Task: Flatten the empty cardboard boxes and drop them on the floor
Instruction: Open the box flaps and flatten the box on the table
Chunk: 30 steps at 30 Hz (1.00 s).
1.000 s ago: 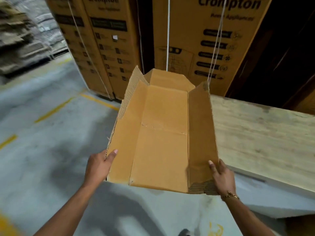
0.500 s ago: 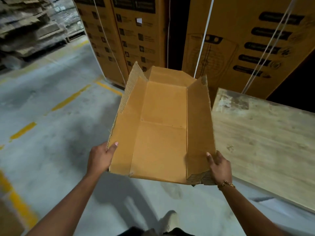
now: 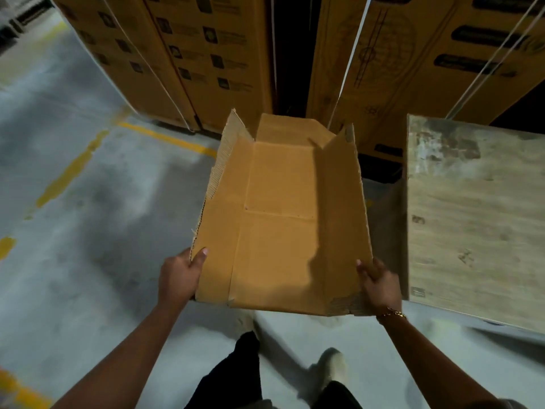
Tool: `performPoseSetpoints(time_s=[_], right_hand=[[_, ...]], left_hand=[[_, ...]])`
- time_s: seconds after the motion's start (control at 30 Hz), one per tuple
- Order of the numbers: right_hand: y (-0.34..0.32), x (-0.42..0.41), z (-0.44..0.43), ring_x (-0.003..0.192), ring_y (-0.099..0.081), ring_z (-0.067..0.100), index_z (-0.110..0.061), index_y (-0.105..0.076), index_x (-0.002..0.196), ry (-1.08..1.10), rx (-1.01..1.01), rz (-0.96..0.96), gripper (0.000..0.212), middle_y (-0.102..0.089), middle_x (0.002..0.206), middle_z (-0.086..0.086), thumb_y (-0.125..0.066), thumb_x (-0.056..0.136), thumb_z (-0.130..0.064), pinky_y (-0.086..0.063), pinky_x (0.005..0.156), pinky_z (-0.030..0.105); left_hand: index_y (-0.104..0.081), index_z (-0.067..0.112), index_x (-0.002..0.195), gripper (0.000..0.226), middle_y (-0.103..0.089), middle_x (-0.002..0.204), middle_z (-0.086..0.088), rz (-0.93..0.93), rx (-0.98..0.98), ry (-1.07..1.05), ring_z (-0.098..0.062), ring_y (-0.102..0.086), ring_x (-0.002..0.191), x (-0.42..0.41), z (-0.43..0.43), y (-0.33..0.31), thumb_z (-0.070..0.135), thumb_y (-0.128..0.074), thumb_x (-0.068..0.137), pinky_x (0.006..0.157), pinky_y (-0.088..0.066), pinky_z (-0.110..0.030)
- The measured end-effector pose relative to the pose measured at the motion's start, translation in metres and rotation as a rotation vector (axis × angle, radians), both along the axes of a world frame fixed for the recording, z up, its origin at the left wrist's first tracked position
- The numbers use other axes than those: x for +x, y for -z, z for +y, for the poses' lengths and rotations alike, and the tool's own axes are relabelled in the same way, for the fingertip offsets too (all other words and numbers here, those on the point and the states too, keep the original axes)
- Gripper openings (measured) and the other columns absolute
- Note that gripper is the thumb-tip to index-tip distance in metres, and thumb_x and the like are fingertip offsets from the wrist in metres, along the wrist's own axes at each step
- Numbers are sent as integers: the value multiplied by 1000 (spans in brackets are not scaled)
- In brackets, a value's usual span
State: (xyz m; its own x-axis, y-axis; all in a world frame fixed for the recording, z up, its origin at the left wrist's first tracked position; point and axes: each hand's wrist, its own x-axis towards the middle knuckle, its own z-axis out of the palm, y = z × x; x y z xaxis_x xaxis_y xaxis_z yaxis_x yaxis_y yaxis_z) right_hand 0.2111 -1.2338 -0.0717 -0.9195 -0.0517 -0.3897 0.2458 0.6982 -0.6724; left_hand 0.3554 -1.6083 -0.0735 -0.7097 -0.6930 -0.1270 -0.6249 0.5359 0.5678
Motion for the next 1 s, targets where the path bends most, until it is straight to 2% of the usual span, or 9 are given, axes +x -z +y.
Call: performPoseSetpoints(time_s=[0.13,0.27,0.43,0.53,0.63,0.77,0.8,0.9,1.0], right_hand=[[42,-24,-46,102,-65,37,-6,-54,135,58,21,-62,44,-66,122,17,-55,99,-32,-51,94,47],[91,-47,-76,93,-67,36,-8,-54,133,66,79,-112,40,-68,114,20,-54,100,-30,-55,89,49],[156,-71,-97,93,-67,36,-7,-54,136,69,87,-107,42,-69,111,19,-52,101,-29,-53,89,45],[200,-81,-108,97,-67,36,-10,-52,139,121,66,-150,47,-69,114,17,-53,99,-34,-54,92,47],[257,-88,-111,106,-63,37,-10,-50,139,185,36,-245,47,-65,117,16,-57,98,-31,-50,95,49],[335,-86,-117,99,-60,34,-9,-63,102,351,-28,-280,15,-64,101,14,-63,95,-22,-47,92,47],[353,-84,-119,97,-59,32,-11,-63,101,392,-26,-285,14,-62,99,11,-64,95,-23,-46,90,45],[408,-79,-120,95,-56,25,-14,-62,113,395,-23,-313,21,-61,103,6,-64,95,-26,-46,89,42],[474,-71,-113,102,-61,34,-12,-54,135,268,76,-408,42,-65,118,14,-60,96,-26,-50,92,48]], left_hand=[[-73,7,100,40,-71,77,-16,-44,7,76,-31,-66,67,-41,-52,44,44,-58,97,62,-50,-35],[-73,6,101,38,-72,83,-19,-91,-2,120,-34,-65,73,-74,-81,91,41,-58,97,65,-41,-31],[-62,7,78,42,-60,60,-8,-108,32,152,-24,-56,54,-104,-106,159,44,-54,96,52,-41,-29],[-66,6,89,45,-67,73,-9,-146,76,172,-22,-62,62,-118,-121,210,48,-51,98,65,-53,-36],[-67,7,100,45,-69,82,-7,-175,110,193,-21,-63,69,-128,-134,265,49,-48,98,70,-53,-36],[-68,10,103,48,-70,86,-7,-227,143,225,-24,-65,75,-140,-144,348,52,-46,98,75,-55,-40],[-68,9,103,47,-70,87,-8,-245,151,226,-26,-65,76,-142,-145,370,51,-47,98,76,-55,-40],[-67,8,107,43,-70,95,-13,-326,173,212,-32,-64,85,-143,-150,429,47,-51,98,80,-52,-41],[-63,6,103,33,-67,97,-16,-427,165,199,-33,-60,88,-134,-166,480,38,-59,96,78,-46,-39]])
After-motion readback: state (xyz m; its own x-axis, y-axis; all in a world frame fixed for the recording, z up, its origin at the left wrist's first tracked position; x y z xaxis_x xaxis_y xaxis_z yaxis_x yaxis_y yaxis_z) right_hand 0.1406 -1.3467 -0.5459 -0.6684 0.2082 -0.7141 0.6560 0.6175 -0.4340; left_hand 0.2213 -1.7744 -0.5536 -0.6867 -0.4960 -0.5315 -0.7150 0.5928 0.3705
